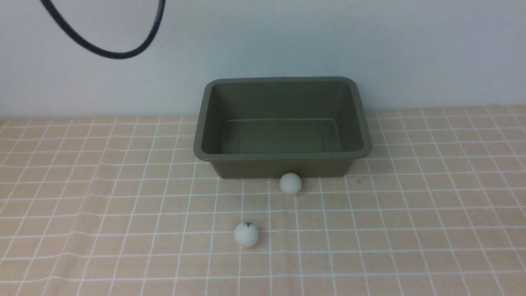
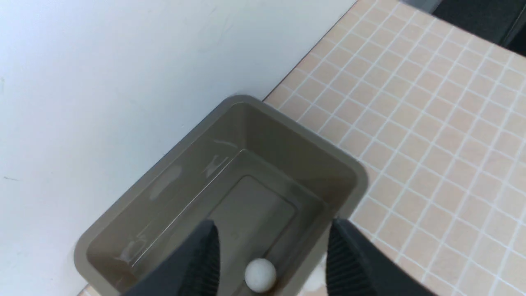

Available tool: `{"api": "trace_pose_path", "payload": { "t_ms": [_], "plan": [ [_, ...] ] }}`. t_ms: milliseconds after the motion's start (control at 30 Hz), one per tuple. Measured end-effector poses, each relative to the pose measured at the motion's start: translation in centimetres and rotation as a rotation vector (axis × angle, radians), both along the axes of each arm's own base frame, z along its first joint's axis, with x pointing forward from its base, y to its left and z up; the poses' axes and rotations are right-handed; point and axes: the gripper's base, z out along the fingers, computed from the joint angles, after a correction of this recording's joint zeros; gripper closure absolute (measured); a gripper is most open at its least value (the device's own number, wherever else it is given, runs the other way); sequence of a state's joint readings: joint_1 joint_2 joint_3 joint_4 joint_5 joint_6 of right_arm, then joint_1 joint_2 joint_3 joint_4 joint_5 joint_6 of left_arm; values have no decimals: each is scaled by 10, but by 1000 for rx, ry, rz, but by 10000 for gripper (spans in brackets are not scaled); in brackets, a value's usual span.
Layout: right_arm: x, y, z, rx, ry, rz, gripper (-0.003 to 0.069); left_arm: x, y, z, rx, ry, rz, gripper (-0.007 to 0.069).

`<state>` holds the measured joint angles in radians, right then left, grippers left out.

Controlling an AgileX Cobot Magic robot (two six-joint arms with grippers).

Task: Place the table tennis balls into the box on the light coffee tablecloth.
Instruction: 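Reach for and grasp a ping pong ball on the table beside the basket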

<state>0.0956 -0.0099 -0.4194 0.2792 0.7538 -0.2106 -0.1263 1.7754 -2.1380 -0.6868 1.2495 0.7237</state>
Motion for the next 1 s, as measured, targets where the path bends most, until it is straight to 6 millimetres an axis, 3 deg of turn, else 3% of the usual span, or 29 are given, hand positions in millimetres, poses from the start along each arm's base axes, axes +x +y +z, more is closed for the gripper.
{"api": "trace_pose_path", "payload": {
  "t_ms": [200,300,433,467,533,600,700,733,867,1000],
  "plan": [
    [0,0,-2,-6,26,6,312,-37,5,5,-10,36,11,395],
    [-1,1,-4,-11,46,11,312,-54,7,-12,1,111,13,398],
    [-2,2,-8,-21,91,21,312,-89,11,-55,33,248,-4,398],
    [-2,2,-9,-21,93,22,312,-89,11,-55,35,245,-6,398],
    [-3,2,-11,-27,116,27,312,-113,13,-81,53,303,-42,398],
    [-3,2,-11,-28,120,28,312,-124,13,-101,44,348,-58,397],
    [-3,2,-11,-28,123,29,312,-131,8,-135,-12,363,-39,363],
    [-3,2,-11,-28,123,29,312,-131,7,-138,-13,373,-42,363],
    [-3,2,-11,-28,124,29,312,-127,-5,-190,66,353,-27,264],
    [-3,2,-11,-28,124,29,312,-118,-17,-213,112,341,-11,194]
  ]
}}
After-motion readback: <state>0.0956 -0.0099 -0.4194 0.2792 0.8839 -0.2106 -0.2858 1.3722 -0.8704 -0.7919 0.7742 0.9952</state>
